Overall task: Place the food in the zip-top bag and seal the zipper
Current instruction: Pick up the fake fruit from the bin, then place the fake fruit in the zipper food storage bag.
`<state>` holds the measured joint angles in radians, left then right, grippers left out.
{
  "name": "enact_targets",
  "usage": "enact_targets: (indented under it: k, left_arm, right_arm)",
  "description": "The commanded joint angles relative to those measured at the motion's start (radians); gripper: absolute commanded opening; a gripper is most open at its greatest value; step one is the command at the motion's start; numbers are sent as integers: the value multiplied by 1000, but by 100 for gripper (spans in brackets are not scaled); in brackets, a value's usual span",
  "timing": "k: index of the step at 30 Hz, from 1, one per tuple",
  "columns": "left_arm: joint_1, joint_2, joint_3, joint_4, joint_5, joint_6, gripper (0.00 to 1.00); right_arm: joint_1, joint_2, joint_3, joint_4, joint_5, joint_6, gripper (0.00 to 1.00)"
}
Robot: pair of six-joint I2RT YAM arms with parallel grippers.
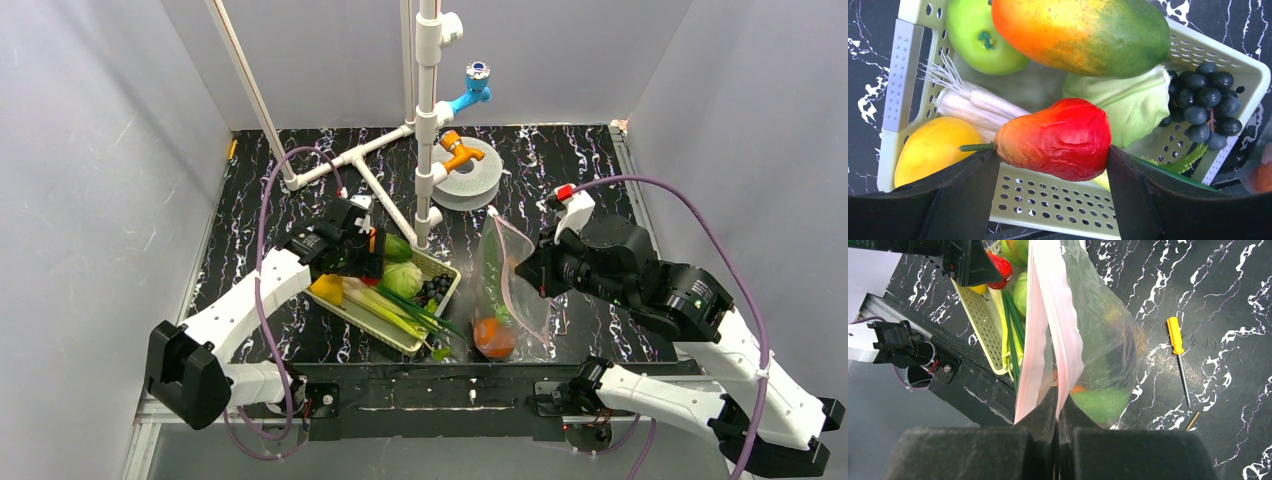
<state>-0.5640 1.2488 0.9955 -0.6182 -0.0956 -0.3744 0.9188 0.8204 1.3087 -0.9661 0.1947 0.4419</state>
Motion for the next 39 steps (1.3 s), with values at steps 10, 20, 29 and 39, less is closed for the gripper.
enact_targets:
  k: [10, 20, 29, 39]
  left_arm:
    - [3, -263, 77, -104, 214, -69, 27]
    - [-52, -432, -14, 572, 703, -536, 21]
    - [-468, -209, 132, 708, 465, -431, 14]
    - [-484, -82, 208, 646, 301, -410, 13]
  right_arm:
    - [5, 41, 10, 75, -18, 15, 1]
    - [5, 95, 35, 108, -56, 21, 1]
    - [5, 94, 25, 117, -94, 41, 1]
    - [5, 46, 37, 114, -142, 32, 1]
